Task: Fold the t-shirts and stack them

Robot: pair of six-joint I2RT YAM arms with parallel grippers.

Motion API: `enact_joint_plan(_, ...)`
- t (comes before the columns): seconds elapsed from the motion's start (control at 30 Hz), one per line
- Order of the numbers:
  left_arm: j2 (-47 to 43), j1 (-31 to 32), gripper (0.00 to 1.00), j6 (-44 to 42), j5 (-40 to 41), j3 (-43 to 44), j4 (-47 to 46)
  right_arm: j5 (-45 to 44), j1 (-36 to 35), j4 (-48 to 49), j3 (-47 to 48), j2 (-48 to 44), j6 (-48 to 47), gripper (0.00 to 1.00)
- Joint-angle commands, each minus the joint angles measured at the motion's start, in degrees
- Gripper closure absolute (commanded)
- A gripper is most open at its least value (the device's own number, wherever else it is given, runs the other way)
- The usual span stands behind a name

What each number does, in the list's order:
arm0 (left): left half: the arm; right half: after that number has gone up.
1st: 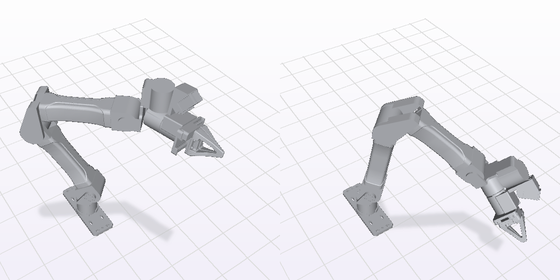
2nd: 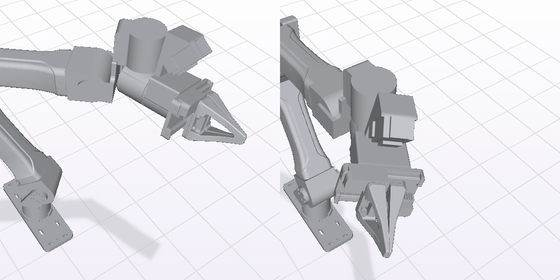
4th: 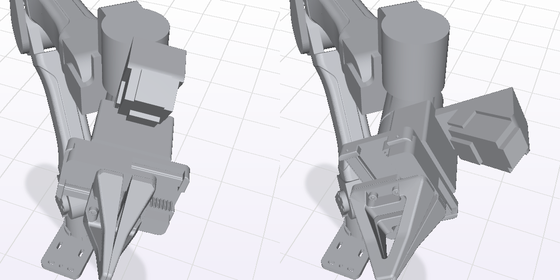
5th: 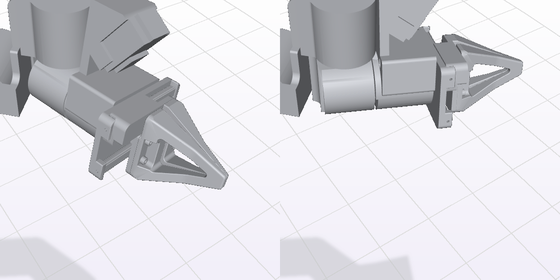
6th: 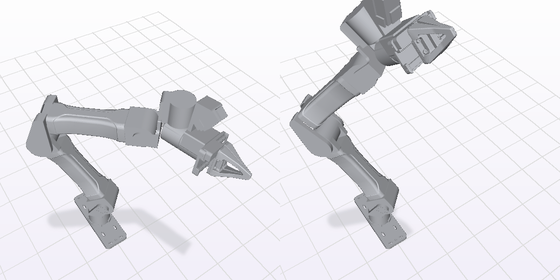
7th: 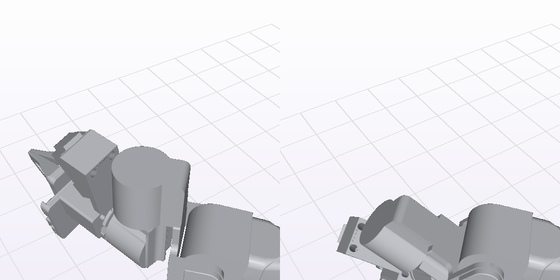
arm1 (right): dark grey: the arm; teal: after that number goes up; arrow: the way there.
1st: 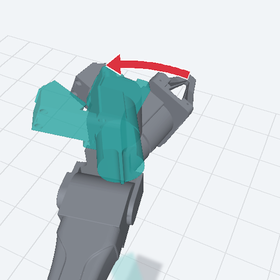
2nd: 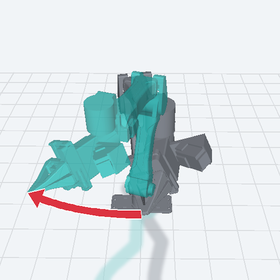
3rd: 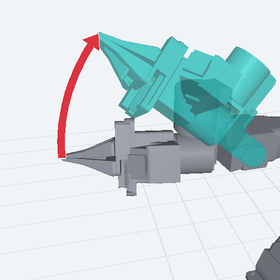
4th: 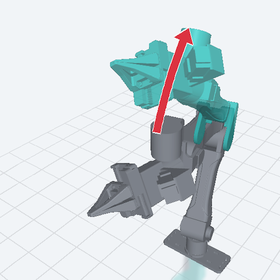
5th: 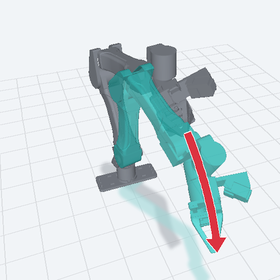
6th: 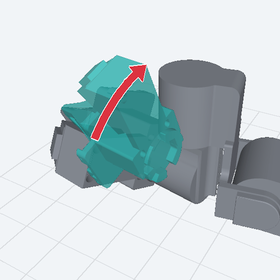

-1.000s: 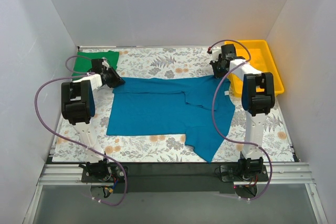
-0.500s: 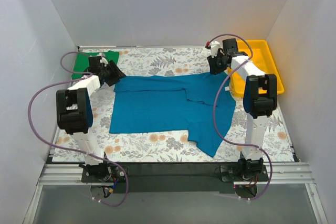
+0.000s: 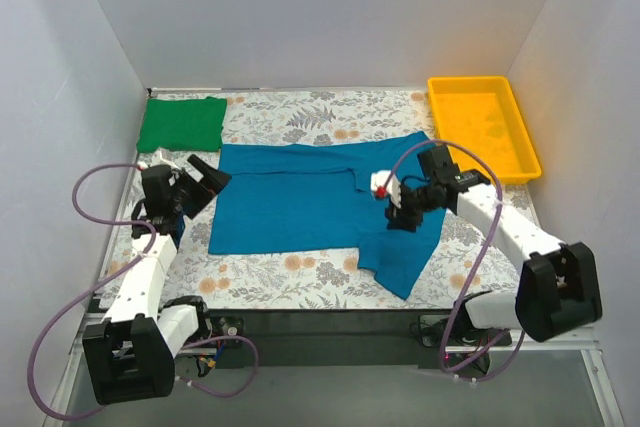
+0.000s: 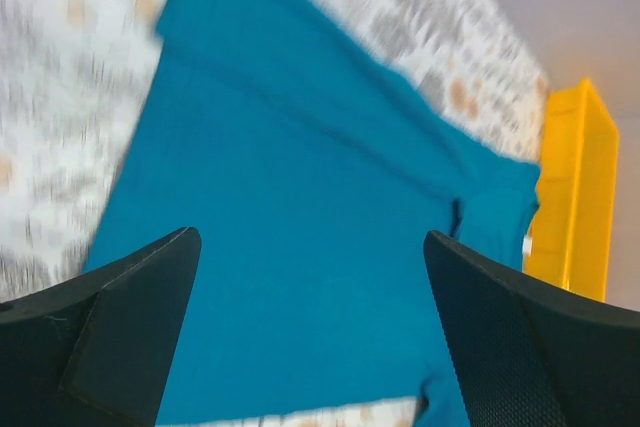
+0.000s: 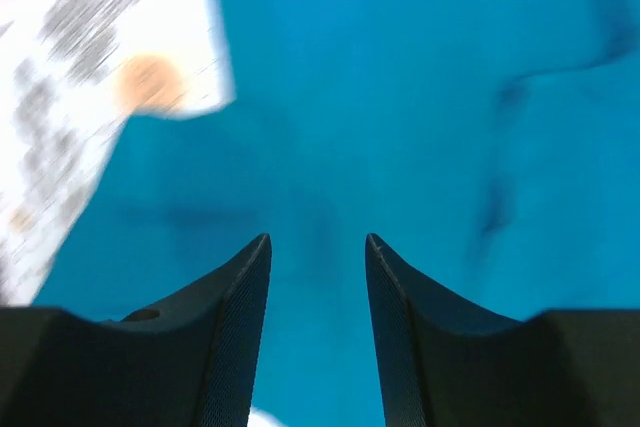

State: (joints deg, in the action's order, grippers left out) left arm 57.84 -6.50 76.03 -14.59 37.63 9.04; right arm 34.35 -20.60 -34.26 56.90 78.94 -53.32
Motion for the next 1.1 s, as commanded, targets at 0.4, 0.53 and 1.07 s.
enact_joint_plan(0.4,-10.0,0.1,0.19,20.2,4.6,-6.5,31.4,-8.8,-10.6,-17.5,-24.1,-24.5,-26.8,0.48)
enact_joint_plan(0.53,-8.5,0.0,0.22,20.7,5.9,-6.0,32.0,-9.6,-11.9,-18.1,-26.4,-26.2,-29.6,0.47)
enact_joint_plan(1.07,-8.4,0.1,0.27,20.1,6.5,-7.0,31.5,-9.6,-19.9,-12.9,-32.8,-25.8,-29.8,0.54)
